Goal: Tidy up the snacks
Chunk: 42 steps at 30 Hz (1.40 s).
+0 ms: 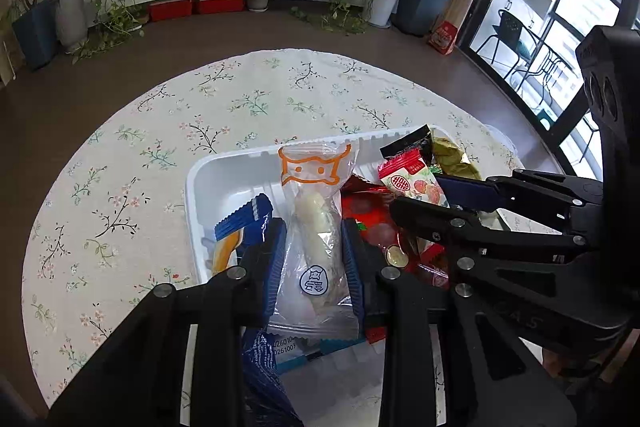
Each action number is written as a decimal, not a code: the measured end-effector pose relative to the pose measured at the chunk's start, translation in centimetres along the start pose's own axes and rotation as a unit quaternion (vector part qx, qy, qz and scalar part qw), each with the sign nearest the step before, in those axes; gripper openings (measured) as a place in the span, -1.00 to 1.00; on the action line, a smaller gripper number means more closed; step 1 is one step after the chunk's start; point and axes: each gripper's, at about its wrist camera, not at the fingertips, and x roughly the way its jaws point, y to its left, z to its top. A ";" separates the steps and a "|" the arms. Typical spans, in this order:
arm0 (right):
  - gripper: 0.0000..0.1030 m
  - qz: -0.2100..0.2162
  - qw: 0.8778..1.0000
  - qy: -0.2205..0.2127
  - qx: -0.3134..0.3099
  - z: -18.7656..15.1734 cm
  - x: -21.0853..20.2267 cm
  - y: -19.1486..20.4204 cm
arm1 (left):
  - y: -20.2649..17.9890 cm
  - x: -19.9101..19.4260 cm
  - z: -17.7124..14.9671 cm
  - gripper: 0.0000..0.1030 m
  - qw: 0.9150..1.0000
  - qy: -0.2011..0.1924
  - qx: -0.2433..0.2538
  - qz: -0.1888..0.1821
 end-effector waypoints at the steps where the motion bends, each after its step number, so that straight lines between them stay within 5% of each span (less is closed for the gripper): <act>1: -0.29 -0.001 1.000 0.000 -0.001 0.0 0.1 0.0 | -0.1 0.1 0.1 -0.49 1.000 -0.001 -0.002 -0.001; 20: -0.02 0.009 1.000 -0.018 0.012 -0.3 -2.1 -0.8 | 0.5 -0.6 -0.2 -0.45 1.000 -0.012 -0.016 -0.004; 24: -0.02 0.018 0.999 -0.039 0.034 -0.1 -3.9 -2.1 | 0.2 -0.9 -0.2 -0.12 1.000 -0.018 -0.017 -0.008; 34: 0.10 0.046 0.986 -0.124 0.097 1.1 -10.9 -6.1 | -0.4 -1.3 0.2 0.09 0.999 -0.034 -0.018 -0.011; 40: 0.16 0.052 0.986 -0.133 0.089 0.8 -11.5 -5.7 | -1.1 -1.8 -0.1 0.14 0.999 -0.042 -0.014 -0.013; 42: 0.19 0.056 0.986 -0.129 0.090 0.5 -11.2 -5.6 | -1.1 -2.1 -0.2 0.30 0.999 -0.046 -0.015 -0.008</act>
